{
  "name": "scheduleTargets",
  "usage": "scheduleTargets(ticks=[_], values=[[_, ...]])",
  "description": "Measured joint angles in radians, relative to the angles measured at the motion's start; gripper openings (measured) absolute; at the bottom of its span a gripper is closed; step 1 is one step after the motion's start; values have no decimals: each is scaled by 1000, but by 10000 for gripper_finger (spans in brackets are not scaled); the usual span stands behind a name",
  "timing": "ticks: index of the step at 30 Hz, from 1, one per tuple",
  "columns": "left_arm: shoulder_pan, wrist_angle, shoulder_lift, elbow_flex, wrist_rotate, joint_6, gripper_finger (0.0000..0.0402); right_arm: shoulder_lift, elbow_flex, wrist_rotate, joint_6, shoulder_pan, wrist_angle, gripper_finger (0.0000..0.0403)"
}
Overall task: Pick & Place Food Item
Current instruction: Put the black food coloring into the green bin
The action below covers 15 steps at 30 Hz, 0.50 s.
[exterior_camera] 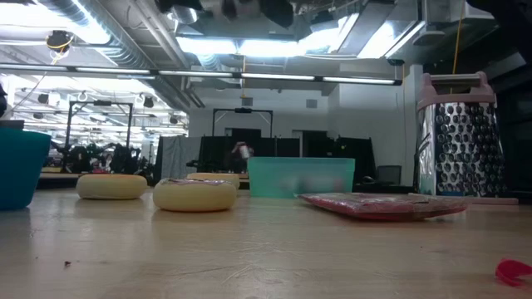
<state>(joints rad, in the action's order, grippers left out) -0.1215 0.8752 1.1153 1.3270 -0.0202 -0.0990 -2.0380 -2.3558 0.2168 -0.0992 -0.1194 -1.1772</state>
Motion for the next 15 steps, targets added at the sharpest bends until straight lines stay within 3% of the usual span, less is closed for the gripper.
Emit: scheduleTargets(ticks=[7, 15], values=[[0, 5, -111, 0, -109, -44, 210, 0, 0, -51, 34, -66, -159, 127], [2, 69, -254, 0, -169, -154, 215, 2, 50, -71, 41, -159, -188, 129]])
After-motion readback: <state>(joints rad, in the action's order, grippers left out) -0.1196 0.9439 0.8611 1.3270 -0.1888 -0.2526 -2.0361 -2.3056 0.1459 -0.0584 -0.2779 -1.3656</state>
